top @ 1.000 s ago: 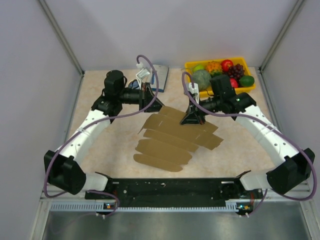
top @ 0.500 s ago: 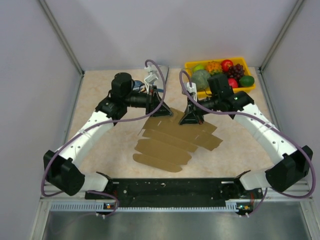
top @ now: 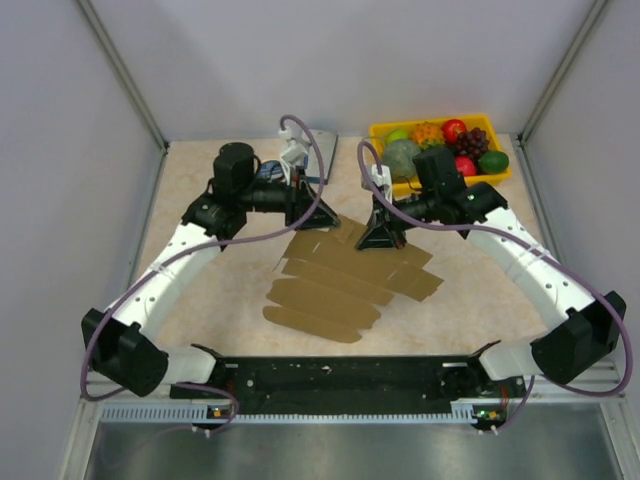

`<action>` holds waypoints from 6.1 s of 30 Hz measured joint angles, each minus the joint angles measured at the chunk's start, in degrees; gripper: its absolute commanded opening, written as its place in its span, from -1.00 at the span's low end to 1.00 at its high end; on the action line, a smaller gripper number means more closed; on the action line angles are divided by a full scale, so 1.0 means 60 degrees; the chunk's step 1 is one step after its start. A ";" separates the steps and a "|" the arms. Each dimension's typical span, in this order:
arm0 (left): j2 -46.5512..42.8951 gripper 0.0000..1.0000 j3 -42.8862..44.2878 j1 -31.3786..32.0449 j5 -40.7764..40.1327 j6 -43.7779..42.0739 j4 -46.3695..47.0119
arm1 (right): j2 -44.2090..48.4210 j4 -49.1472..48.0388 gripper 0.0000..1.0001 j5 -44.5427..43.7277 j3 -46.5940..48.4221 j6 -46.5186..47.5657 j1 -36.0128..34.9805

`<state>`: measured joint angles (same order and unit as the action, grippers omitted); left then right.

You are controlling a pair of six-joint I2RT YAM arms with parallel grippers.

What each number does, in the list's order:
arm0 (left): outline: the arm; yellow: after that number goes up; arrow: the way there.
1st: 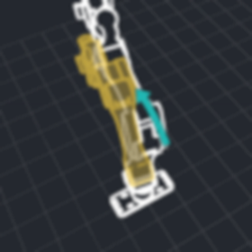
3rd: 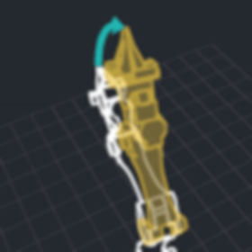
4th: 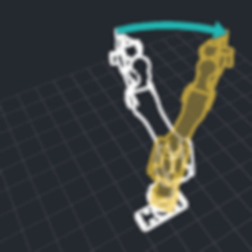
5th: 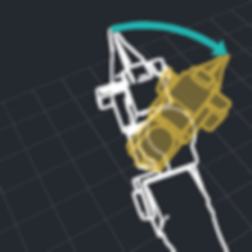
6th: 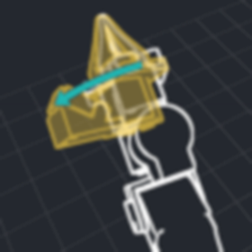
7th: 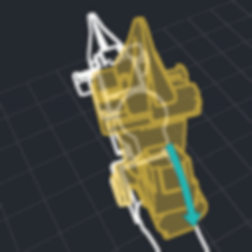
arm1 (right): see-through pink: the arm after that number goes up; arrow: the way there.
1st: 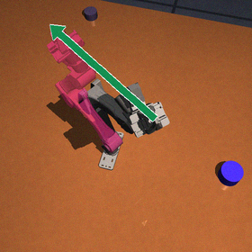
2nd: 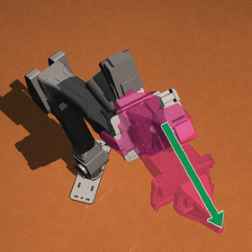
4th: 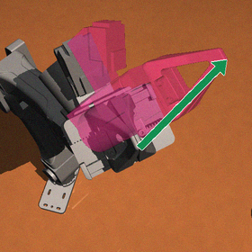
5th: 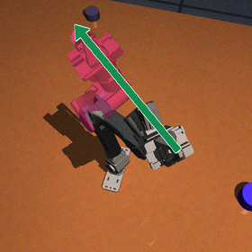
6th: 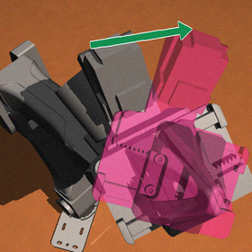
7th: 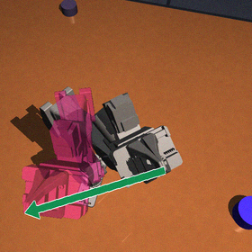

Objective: Fold the paper box

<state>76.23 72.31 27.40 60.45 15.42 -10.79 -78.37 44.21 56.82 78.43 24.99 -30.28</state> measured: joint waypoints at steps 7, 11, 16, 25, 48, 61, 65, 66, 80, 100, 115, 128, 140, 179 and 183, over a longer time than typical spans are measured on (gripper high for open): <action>-0.1931 -0.02 -0.2113 -0.3486 -0.0153 0.1716 0.1195 | 0.0026 -0.0007 -1.00 0.0317 0.0000 -0.0007 0.0091; -0.2907 -0.17 -0.3195 -0.3861 -0.0197 0.2371 0.1781 | 0.0149 -0.0007 -1.00 0.0743 0.0004 -0.0015 0.0342; -0.2965 -0.44 -0.4222 -0.3799 0.0248 0.3082 0.2484 | 0.0204 0.0000 -1.00 0.1282 0.0211 -0.0036 0.0798; -0.2674 -0.59 -0.4452 -0.2994 0.0867 0.3169 0.2936 | 0.0211 -0.0011 -1.00 0.2127 0.0747 -0.0120 0.1049; -0.2973 0.06 -0.4659 -0.2040 0.1967 0.3184 0.3778 | 0.0200 -0.0011 -1.00 0.2120 0.0750 -0.0127 0.1169; -0.3198 0.14 -0.4371 -0.2488 0.1789 0.3206 0.3238 | 0.0200 -0.0011 -1.00 0.2007 0.0750 -0.0131 0.1224; -0.3129 0.14 -0.4371 -0.2579 0.2062 0.3497 0.3395 | 0.0200 -0.0011 -1.00 0.1931 0.0750 -0.0131 0.1253; -0.3122 0.14 -0.4371 -0.2543 0.2098 0.3519 0.3410 | 0.0200 -0.0011 -1.00 0.1931 0.0750 -0.0131 0.1257; -0.2685 0.11 -0.4368 -0.2095 0.1308 0.2495 0.2579 | 0.0251 -0.0025 -1.00 0.2200 0.0750 -0.0204 0.1264; -0.4003 -0.09 -0.4051 -0.3697 -0.0142 0.1978 0.0798 | 0.0306 -0.0189 -1.00 0.2116 0.0750 -0.0280 0.1264; -0.4218 0.06 -0.4044 -0.3716 -0.0754 0.2437 0.1173 | 0.0321 -0.0226 -1.00 0.2109 0.0750 -0.0342 0.1264; -0.3861 -0.05 -0.4728 -0.3665 0.0277 0.3446 0.2565 | 0.0375 -0.0229 -1.00 0.2116 0.0750 -0.0350 0.1264; -0.3985 0.10 -0.5286 -0.2940 0.1439 0.4601 0.4521 | 0.0375 -0.0233 -1.00 0.2127 0.0750 -0.0375 0.1264; -0.2197 0.91 -0.4717 -0.2084 -0.2000 0.1647 0.0597 | 0.0160 -0.2200 -1.00 -0.1825 -0.1137 -0.2907 0.0710; -0.2674 0.83 -0.4830 -0.2131 -0.3585 0.1370 -0.0095 | -0.0444 -0.2284 -1.00 -0.2590 -0.1337 -0.3384 0.0699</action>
<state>60.18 43.33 14.61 38.94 23.64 -11.35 -81.03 30.50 41.28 70.41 4.69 -26.09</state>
